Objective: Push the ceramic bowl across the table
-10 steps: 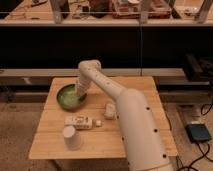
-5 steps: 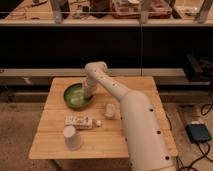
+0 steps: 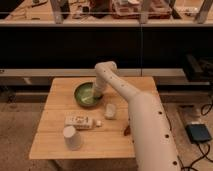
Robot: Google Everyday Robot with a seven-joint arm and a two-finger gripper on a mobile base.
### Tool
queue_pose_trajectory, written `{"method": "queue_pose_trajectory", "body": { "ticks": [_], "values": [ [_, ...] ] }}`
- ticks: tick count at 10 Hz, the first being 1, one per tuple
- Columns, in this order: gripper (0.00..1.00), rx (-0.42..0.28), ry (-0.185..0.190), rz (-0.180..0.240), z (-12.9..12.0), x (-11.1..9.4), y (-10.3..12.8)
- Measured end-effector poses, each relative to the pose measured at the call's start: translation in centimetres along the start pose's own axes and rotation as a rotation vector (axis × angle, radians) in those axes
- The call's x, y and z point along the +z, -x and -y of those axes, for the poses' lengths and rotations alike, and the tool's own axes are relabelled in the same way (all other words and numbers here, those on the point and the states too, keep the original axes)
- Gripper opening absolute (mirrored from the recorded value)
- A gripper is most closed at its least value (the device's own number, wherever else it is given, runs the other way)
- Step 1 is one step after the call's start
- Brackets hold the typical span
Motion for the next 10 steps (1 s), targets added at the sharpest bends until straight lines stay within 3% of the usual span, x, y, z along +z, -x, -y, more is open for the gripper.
{"method": "queue_pose_trajectory", "body": {
  "ticks": [7,9,10],
  "values": [
    [0.05,0.154,0.062,0.013,-11.2,-2.1,4.1],
    [0.05,0.203,0.055,0.011,-13.8,-2.8,5.5],
    [0.05,0.236,0.030,0.007,-15.0,-3.4,6.2]
  ]
}}
